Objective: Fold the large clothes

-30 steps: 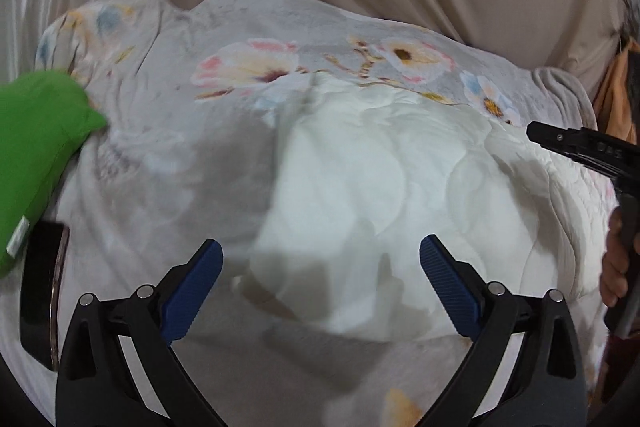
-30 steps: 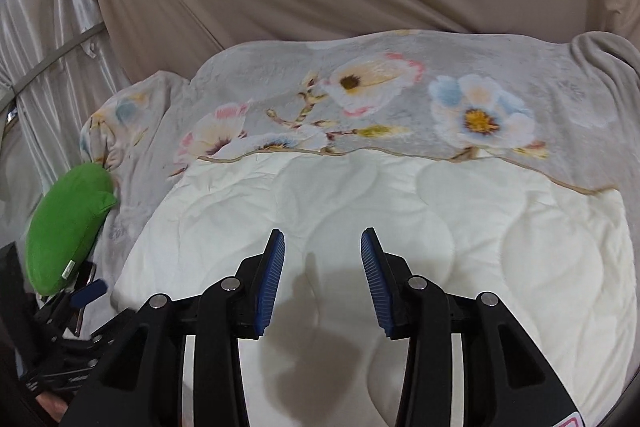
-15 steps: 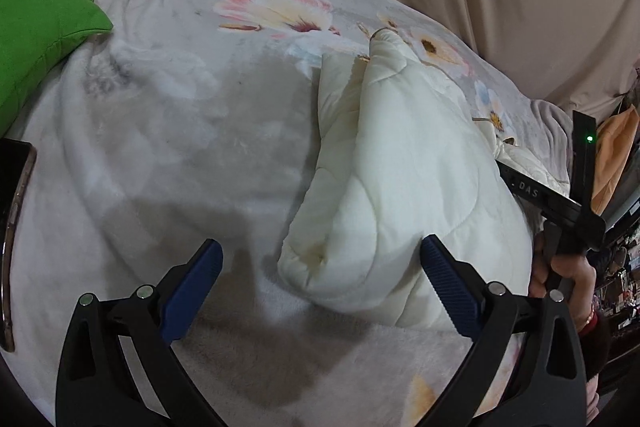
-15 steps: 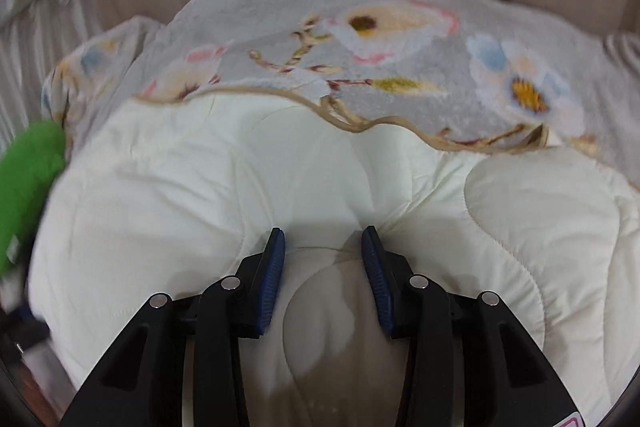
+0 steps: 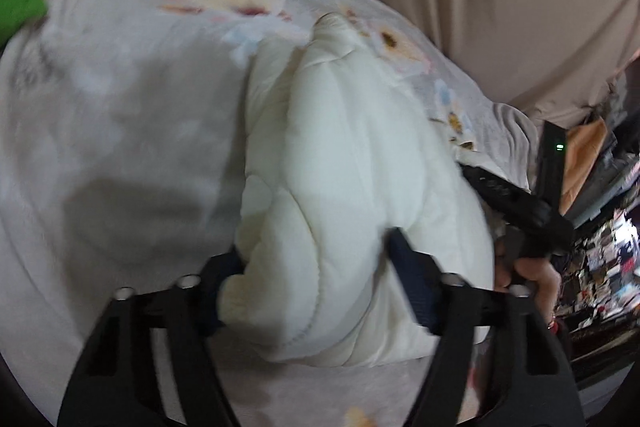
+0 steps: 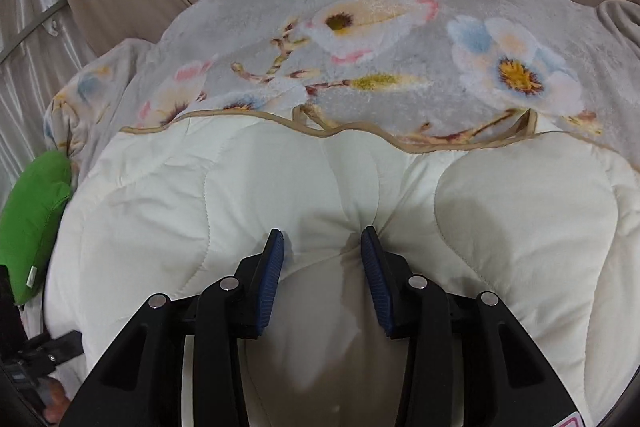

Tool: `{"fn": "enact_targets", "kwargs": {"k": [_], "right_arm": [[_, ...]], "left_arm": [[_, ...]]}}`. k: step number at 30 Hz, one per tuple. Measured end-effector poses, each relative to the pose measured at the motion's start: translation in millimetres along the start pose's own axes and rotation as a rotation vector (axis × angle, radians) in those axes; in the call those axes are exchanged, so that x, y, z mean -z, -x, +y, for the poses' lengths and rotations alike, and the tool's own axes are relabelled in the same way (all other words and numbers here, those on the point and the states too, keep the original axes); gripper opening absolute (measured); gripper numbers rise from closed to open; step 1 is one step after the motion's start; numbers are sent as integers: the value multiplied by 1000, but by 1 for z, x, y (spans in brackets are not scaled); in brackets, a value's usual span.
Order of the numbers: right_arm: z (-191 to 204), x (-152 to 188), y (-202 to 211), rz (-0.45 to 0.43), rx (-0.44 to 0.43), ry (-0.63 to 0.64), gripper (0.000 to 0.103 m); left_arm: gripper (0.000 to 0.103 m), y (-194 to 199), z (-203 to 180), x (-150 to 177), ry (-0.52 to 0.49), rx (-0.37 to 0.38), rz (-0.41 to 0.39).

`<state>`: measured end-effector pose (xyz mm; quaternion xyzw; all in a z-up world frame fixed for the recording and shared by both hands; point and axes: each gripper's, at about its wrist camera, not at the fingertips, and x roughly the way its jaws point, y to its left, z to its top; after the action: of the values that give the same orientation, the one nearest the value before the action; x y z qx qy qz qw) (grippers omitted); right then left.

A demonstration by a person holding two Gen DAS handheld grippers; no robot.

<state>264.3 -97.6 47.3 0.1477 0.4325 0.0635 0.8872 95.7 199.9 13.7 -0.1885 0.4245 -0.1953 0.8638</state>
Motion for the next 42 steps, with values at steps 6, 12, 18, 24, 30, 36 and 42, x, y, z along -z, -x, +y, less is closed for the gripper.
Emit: {"fn": "enact_targets", "kwargs": {"k": [6,12,18,24,30,36,42], "right_arm": [[-2,3,5,-35,-30,-3,42],[-26,31,81,-113,-111,-102,42],[-62,100,129,-90,-132,-133,35],[-70,129,112,-76,-214,-144,27],[-94,157,143,-129,-315,-236,28],[-145,210,202,-184,-180,-288,36],[-195,249,254,-253,-75,-408,38]], "left_arm": [[31,41,-71,-10,-184,19,-136],[30,70,-160,4,-388,69,-234],[30,69,-219,23,-511,143,-246],[29,40,-285,49,-622,184,-182],[28,-15,-325,79,-691,155,-79],[27,-71,-343,116,-738,100,13],[28,-103,-343,147,-771,53,33]]}}
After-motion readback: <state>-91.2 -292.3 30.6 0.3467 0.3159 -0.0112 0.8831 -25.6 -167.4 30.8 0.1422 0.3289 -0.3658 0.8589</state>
